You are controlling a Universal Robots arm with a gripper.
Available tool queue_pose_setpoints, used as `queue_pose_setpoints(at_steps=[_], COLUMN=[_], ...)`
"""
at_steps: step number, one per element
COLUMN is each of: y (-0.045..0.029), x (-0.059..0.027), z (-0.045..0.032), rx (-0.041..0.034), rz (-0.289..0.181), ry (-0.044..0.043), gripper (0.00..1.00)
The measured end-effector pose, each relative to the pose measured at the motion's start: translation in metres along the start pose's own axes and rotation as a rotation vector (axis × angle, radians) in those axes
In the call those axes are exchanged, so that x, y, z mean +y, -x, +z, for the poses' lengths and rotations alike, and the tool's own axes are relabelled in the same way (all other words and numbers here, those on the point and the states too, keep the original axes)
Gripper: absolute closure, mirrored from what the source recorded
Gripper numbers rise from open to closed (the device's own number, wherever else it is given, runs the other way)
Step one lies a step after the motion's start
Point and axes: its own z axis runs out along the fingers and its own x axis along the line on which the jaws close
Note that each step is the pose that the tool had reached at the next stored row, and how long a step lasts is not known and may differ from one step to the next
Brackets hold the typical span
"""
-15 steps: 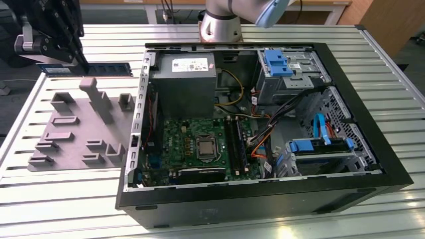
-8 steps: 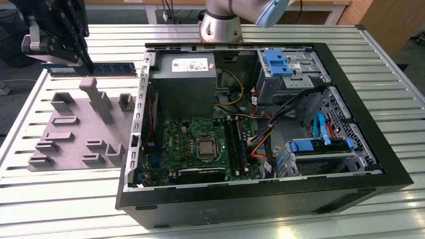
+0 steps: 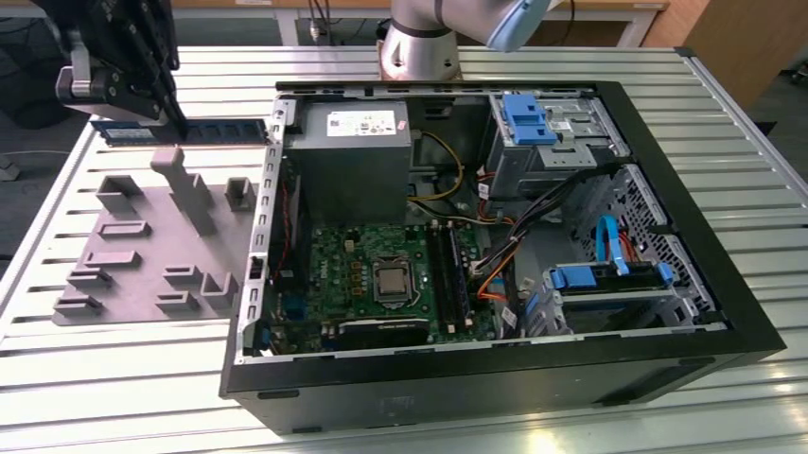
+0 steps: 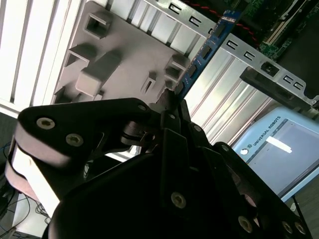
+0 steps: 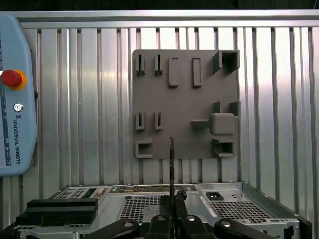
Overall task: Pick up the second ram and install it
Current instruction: 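Pick up the second ram and move it above second insertion slot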
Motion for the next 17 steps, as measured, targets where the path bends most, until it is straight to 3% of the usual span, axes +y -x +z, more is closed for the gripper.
queue_pose_setpoints(at_steps=[17], y=[0.0008], x=[-0.0223], z=[-0.0001], rx=[0.0], rz=[0.0], ry=[0.0], gripper=[0.86])
